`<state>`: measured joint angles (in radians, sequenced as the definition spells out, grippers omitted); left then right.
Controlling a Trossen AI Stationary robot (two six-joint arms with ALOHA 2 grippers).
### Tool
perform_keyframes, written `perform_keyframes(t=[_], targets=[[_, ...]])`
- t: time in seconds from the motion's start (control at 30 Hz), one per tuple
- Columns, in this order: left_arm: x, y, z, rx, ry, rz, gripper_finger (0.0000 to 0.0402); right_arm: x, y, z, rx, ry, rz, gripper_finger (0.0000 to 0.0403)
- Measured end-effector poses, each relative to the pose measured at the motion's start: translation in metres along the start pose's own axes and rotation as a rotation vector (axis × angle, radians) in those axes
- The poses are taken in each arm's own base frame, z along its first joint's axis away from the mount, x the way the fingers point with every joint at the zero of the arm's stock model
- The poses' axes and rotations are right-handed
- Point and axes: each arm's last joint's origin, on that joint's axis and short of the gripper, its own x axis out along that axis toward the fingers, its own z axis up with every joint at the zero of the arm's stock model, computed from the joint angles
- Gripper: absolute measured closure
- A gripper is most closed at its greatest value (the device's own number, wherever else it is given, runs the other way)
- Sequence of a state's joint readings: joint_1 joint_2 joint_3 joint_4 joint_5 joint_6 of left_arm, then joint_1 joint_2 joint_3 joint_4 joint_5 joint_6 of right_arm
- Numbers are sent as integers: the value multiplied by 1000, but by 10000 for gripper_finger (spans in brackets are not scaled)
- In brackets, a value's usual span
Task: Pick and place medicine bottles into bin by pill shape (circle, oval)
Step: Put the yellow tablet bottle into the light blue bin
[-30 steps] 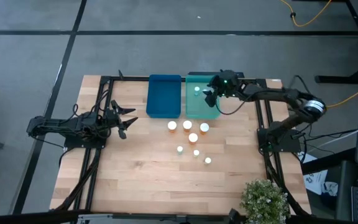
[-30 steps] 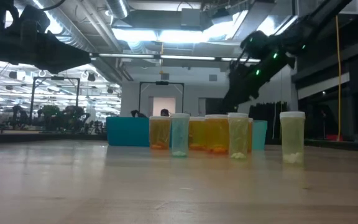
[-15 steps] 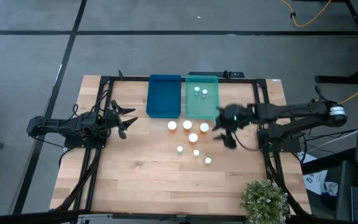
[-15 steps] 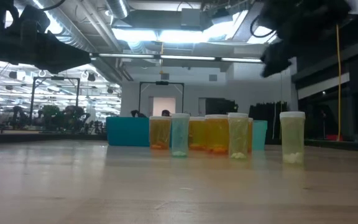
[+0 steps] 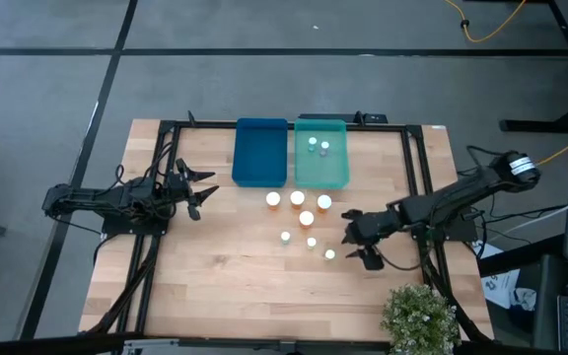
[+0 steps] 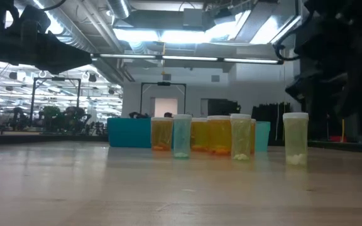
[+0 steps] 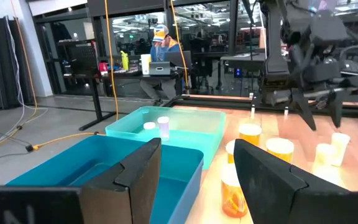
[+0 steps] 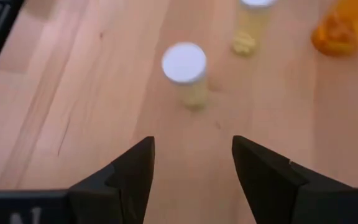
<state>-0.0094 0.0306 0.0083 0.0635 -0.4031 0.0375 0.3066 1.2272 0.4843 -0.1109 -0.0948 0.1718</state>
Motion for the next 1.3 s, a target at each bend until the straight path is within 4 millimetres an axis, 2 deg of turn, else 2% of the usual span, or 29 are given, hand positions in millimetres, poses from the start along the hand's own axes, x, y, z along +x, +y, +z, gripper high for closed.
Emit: perform_keyframes(t=[0.13, 0.27, 0.43, 0.6, 0.87, 1.0, 1.2, 1.3], targets=[[0, 0, 0, -1, 0, 0, 207, 13, -1, -4, -41, -80, 15, 185], [0, 0, 0, -1, 0, 0, 207, 26, -4, -7, -91, -47, -38, 185], [0, 0, 0, -1, 0, 0, 207, 37, -3, 5, -163, -76, -51, 185], [0, 0, 0, -1, 0, 0, 207, 40, -1, 19, -192, -114, -47, 185], [0, 0, 0, 0, 0, 0, 207, 41, -1, 21, -186, -109, -46, 188], [0, 0, 0, 0, 0, 0, 207, 41, 0, 21, -186, -108, -31, 218], [0, 0, 0, 0, 0, 0, 207, 39, -1, 22, -119, -123, -51, 291], [0, 0, 0, 0, 0, 0, 207, 27, -5, 28, -45, -167, -113, 294]])
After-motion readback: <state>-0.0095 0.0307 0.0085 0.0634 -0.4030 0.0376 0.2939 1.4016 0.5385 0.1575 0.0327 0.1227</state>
